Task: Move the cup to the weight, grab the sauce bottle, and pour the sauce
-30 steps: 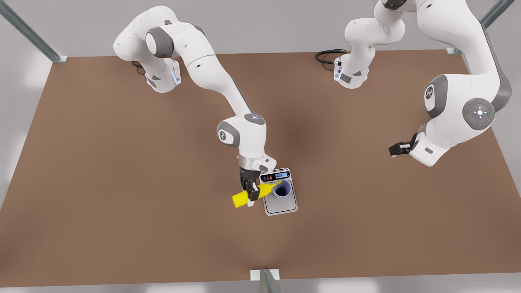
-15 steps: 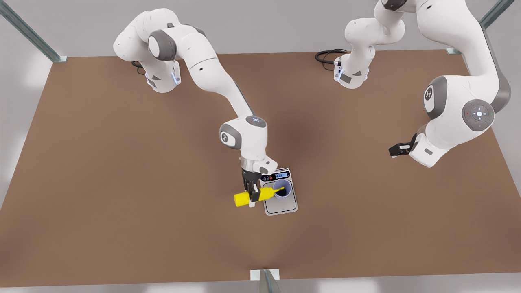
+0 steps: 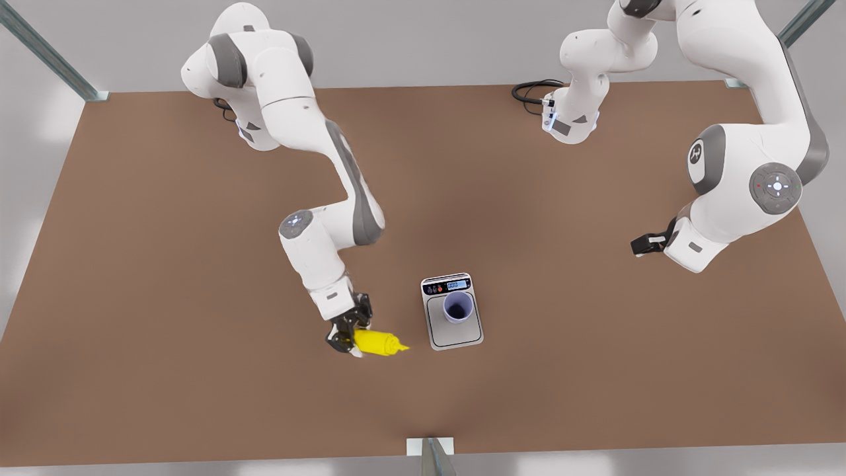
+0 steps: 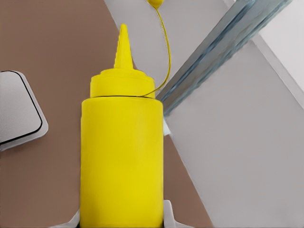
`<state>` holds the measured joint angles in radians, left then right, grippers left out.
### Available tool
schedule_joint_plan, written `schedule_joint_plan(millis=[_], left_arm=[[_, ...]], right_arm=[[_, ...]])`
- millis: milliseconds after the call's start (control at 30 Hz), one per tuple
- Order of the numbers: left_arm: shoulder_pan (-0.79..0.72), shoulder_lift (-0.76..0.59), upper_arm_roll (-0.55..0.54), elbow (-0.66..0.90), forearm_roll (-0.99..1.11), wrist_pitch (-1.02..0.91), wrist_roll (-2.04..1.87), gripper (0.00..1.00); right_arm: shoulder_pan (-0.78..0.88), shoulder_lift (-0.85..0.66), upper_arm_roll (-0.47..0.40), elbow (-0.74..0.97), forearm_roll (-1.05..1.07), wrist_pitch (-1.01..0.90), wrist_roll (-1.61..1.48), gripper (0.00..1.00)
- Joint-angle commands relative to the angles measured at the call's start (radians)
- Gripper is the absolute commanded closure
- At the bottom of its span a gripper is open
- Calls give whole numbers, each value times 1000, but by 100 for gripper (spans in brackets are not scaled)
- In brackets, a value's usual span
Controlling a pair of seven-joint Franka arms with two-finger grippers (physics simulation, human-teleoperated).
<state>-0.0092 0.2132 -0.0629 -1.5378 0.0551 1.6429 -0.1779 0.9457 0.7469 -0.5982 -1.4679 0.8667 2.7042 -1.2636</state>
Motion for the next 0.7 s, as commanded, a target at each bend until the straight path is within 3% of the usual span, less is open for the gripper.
schedule_joint_plan(millis=[0, 100, 267, 500, 667], left_arm=[[0, 0, 0, -1, 0, 1, 0, 0], [0, 0, 0, 1, 0, 1, 0, 0], [0, 0, 0, 1, 0, 1, -3, 0], [0, 2, 0, 2, 0, 3, -3, 0], [0, 2, 0, 2, 0, 3, -5, 0]], right_arm=[[-5, -11, 0, -12, 49, 0, -31, 39], [-45, -84, 9, -88, 299, -23, -235, 39], [-208, -92, 14, -98, 718, -392, -668, 39], [-415, -29, 17, -149, 894, -939, -931, 39], [-499, 37, 18, -180, 888, -1123, -1037, 39]])
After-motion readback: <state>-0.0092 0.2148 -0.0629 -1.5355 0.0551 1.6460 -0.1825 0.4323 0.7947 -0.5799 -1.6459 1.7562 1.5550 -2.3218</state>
